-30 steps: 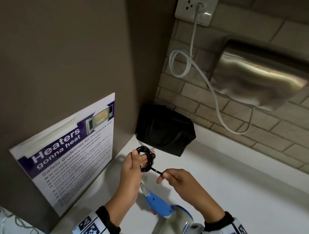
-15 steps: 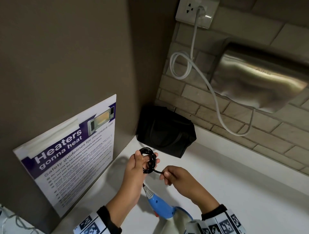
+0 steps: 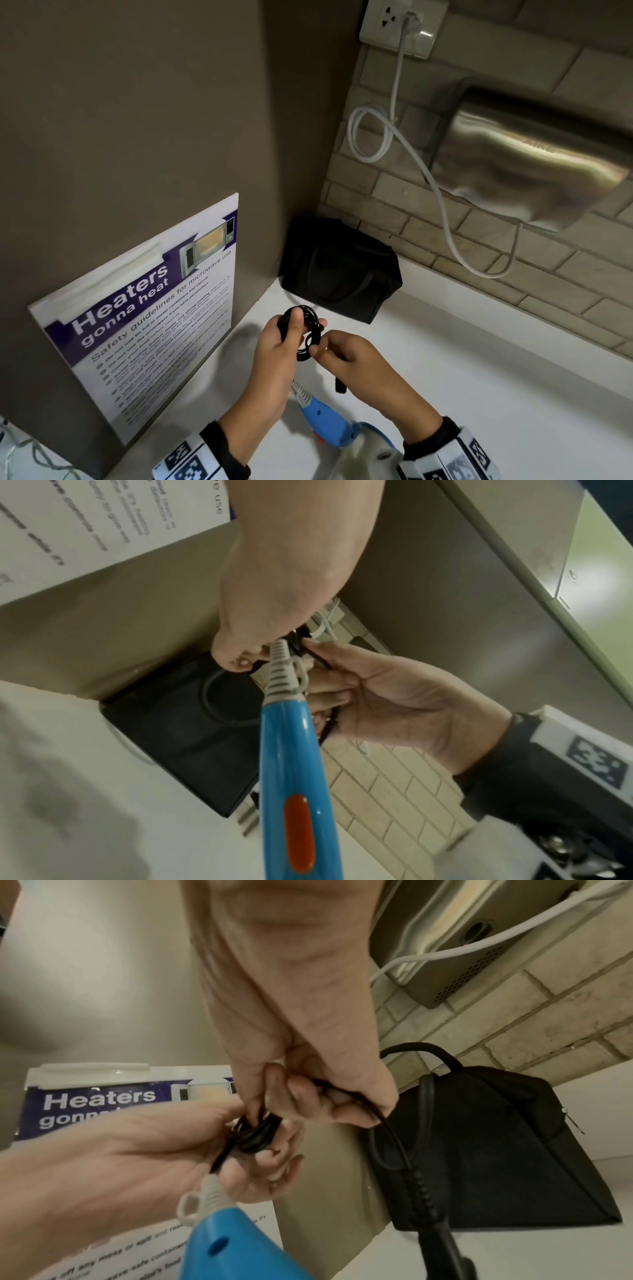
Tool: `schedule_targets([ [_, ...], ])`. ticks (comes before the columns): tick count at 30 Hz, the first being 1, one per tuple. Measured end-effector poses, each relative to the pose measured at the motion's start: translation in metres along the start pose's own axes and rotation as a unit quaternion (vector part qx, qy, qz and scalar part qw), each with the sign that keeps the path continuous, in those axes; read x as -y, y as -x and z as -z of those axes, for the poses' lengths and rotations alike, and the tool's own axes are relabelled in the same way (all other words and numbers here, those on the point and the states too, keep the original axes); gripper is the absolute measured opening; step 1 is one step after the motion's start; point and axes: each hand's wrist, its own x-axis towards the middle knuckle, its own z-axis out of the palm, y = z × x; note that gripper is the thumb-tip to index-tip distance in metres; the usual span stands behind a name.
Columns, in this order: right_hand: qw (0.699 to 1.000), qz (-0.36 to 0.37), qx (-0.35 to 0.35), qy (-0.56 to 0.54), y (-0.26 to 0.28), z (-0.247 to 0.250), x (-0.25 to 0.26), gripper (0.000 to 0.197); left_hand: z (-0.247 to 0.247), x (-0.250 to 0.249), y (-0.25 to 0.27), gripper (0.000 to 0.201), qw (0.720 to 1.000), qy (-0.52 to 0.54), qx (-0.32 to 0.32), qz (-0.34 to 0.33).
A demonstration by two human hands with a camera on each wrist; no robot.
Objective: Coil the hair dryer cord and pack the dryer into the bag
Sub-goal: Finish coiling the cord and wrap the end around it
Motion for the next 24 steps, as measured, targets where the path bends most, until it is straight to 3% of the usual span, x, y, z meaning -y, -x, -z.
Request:
schedule_targets([
  [7,0.998,0.023,0.028,-0.044,0.01,0.001,-0.005,0.026,0.007,-0.007,-0.006,0.035,0.999,0.026,-0.032,-0.001],
  [15,0.982,0.015,-0.024,0.186,0.008,0.003,-0.036,0.031,0.004,-0.013,-0.003,0.038,0.996,0.071,-0.043,0.026],
  [19,0.966,-0.017,-0.063,0.25,-0.002,0.001,-0.052,0.028,0.001,-0.014,-0.001,0.041,0.999,0.016,-0.03,0.014],
  [22,0.965,-0.066,-0.096,0.234,-0.011,0.003,-0.065,0.029,0.003,-0.016,0.001,0.045,0.999,0.001,-0.031,0.016],
  [24,0.977,-0.099,-0.115,0.148,-0.013,0.005,-0.068,0.031,0.002,-0.016,0.002,0.048,0.999,-0.008,-0.037,0.017],
])
